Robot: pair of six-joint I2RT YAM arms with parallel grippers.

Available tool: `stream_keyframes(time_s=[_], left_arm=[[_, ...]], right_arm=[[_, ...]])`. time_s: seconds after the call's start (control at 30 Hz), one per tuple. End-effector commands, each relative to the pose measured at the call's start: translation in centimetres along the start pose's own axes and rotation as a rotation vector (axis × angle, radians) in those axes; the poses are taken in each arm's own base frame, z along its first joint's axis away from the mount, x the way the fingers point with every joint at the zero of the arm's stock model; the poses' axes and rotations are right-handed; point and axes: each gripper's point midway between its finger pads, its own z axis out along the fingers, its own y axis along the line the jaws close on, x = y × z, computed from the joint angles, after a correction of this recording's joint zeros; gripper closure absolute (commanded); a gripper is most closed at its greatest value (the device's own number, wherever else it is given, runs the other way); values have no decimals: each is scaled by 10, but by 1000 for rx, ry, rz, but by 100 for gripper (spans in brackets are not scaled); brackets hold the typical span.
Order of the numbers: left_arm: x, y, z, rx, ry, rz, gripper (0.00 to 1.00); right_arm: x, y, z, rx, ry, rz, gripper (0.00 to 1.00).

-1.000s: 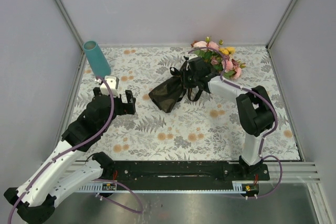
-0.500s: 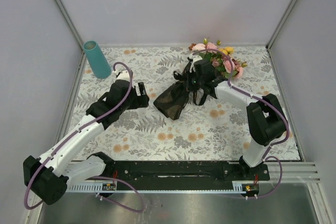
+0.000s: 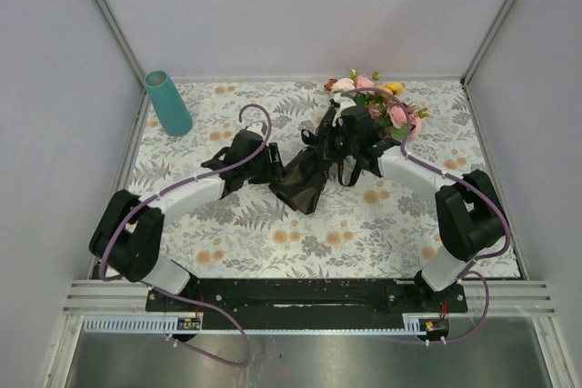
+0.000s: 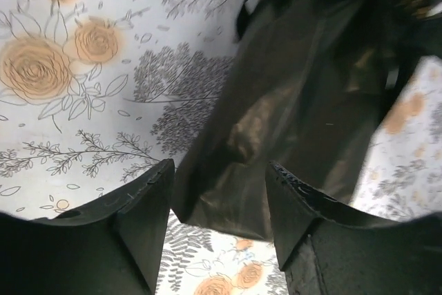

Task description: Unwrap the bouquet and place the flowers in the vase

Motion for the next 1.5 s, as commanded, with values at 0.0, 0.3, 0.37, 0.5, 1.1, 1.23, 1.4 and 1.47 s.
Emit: stream_keyframes(time_s=[0.0, 0.3, 0.37, 0.5, 1.1, 1.23, 1.4, 1.47], left_arm=[[-8, -8, 21, 24, 4, -3, 43], [19, 18, 42, -71, 83, -15, 48], [25, 21, 44, -83, 102, -18, 49], [29, 24, 47, -93, 119, -20, 50], [46, 39, 45, -149, 145, -55, 52], [51, 42, 44, -149, 143, -70, 52], [51, 41, 45, -144, 139, -78, 52], [51, 37, 45, -127, 144, -79, 51]], right_arm=[[-43, 27, -22, -73, -114, 26, 100], [-77, 32, -51, -43, -206, 105, 100], [-90, 34, -62, -42, -242, 123, 100], [-113, 43, -88, -64, -313, 141, 100], [-199, 47, -213, 11, -702, 162, 100], [-225, 61, -242, -24, -768, 110, 100], [-262, 94, -290, -125, -875, 78, 100], [-274, 105, -304, -155, -909, 73, 100]])
